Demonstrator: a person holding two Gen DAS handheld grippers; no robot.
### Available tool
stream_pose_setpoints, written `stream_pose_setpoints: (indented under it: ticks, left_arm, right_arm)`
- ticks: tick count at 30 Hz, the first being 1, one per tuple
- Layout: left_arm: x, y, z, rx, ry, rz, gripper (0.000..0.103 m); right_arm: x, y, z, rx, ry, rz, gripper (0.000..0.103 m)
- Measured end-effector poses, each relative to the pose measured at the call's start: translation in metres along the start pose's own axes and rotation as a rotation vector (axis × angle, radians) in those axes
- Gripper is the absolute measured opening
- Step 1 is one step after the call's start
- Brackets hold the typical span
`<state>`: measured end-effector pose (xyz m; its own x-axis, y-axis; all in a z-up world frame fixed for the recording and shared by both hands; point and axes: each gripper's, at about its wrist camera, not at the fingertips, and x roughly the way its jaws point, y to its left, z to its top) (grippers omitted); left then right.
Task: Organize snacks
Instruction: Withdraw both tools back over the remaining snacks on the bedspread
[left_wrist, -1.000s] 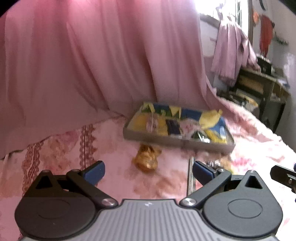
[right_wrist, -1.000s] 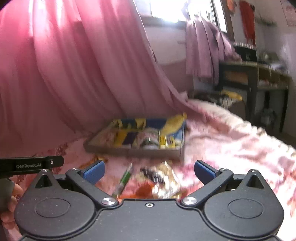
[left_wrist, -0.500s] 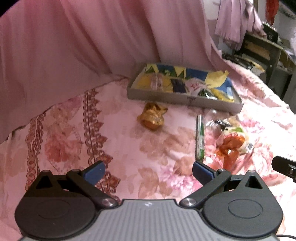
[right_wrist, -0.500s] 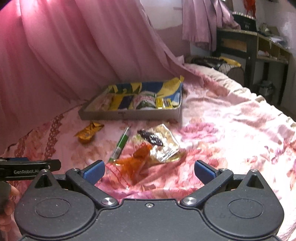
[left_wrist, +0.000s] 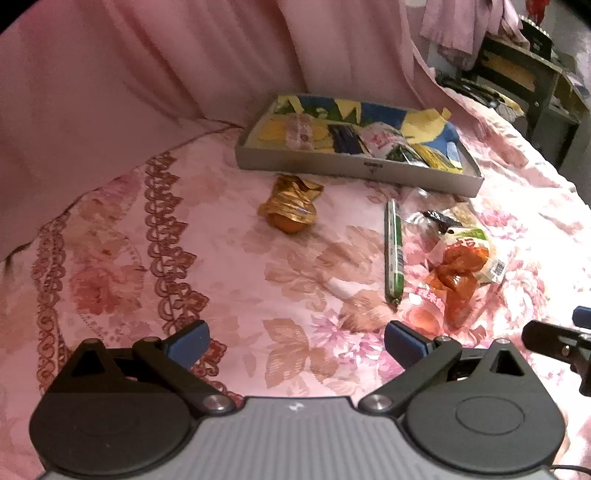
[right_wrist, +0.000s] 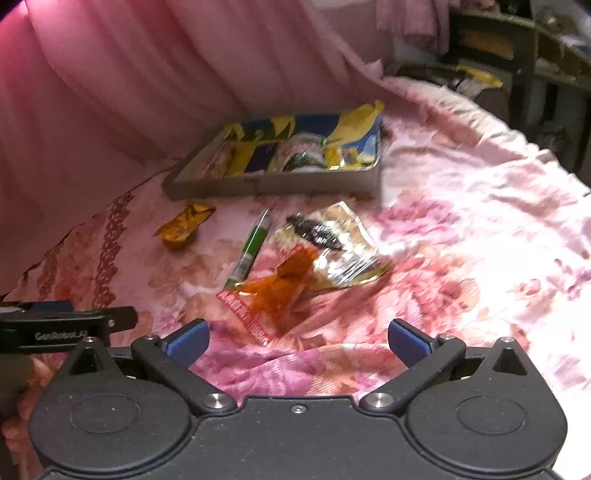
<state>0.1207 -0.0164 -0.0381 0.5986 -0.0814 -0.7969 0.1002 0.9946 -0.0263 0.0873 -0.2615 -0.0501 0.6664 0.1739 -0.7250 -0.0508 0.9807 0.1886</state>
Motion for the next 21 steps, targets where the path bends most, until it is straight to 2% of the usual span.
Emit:
stream_pose_setpoints:
  ticks: [3,8,13,19,21]
  left_arm:
    - [0.008,-0.001,0.006,0.03,0.01,-0.006,0.103]
    - [0.02,-0.005,0.014,0.082,0.023,-0.015,0.103]
    - [0.032,-0.007,0.022,0.113,0.04,-0.031,0.103]
    - [0.044,-0.01,0.038,0.145,-0.01,-0.052,0.103]
    - [0.049,-0.012,0.044,0.145,-0.024,-0.07,0.103]
  right_arm:
    - [0.011,-0.006,0.006,0.033,0.056,0.029,0.102]
    - [0.026,-0.014,0.013,0.066,0.107,0.026,0.102]
    - [0.037,-0.014,0.02,0.034,0.101,0.008,0.102]
    - [0.05,-0.014,0.023,0.017,0.094,0.008,0.102]
    - [0.051,-0.012,0.024,0.012,0.067,0.0,0.102]
